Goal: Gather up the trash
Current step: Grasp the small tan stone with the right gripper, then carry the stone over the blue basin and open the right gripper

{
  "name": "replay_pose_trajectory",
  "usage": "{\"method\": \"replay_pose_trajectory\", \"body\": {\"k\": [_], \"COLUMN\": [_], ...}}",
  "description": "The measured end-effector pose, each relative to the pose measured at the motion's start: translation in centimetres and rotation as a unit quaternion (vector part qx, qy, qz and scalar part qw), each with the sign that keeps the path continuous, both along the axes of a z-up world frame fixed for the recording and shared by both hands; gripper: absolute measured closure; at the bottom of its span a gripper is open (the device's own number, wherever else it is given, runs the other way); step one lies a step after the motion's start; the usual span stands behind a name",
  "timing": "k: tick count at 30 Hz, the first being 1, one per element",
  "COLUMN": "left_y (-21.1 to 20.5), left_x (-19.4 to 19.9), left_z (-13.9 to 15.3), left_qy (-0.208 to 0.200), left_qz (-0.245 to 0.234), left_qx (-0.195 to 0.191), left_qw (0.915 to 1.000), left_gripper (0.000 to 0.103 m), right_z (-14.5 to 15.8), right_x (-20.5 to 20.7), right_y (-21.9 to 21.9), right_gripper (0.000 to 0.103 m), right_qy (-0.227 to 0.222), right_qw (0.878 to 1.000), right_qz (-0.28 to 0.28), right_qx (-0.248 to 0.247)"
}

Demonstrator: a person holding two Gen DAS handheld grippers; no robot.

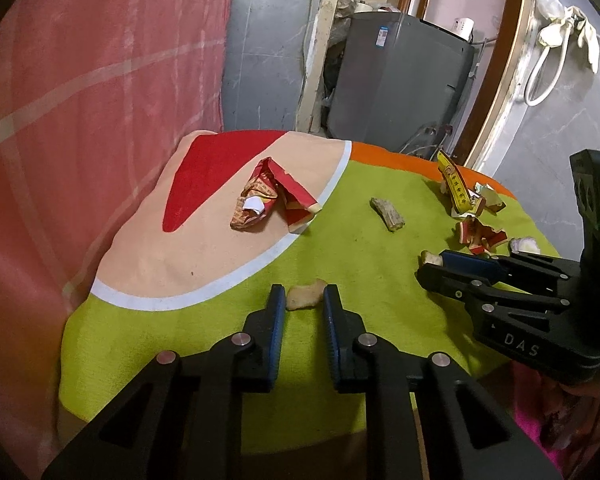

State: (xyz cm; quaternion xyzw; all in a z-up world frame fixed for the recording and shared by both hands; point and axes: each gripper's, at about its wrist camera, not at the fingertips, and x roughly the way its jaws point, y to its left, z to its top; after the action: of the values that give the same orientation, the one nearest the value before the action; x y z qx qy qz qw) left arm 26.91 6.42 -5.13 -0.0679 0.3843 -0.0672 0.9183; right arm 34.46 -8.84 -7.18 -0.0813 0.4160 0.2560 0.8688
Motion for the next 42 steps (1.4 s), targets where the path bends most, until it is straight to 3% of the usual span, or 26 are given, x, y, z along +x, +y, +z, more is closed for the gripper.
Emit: {"method": "replay_pose_trajectory", "body": {"k": [13,24,35,42], "left_y": [-0.3,-1.9,-6.9,-11.5], "left_x": [-0.3,-2.5,-3.8,-3.4], "left_z": [0.1,1.8,5.1,5.9], "left_qy": [-0.004,-0.047,-0.103,-0.107], "left_qz": [0.001,-0.007,-0.041,-0.074], "left_qx": [0.0,-0.013,-0.023,-0.029], "left_qw": [1.0,0.9988,0.9935,0.991], "left_gripper": [0.098,0.1,0.103,0.103], "right_z": [0.5,3.2,6.1,6.9], "right_x": [-1.2,-4.9,-8.3,-9.7], "right_y": [0.6,-2.1,-9.1,-15.1], "right_gripper": [0.084,0.084,0.084,0.084], "right_qy": [-0.034,-0.109,-0.183,-0.2], "right_qw": [0.999,0.993,0.977,0.967], "right_qz": [0.014,-0.001,-0.072,-0.125], "right_qx": [-0.011,0.039,0.084,0.098]}}
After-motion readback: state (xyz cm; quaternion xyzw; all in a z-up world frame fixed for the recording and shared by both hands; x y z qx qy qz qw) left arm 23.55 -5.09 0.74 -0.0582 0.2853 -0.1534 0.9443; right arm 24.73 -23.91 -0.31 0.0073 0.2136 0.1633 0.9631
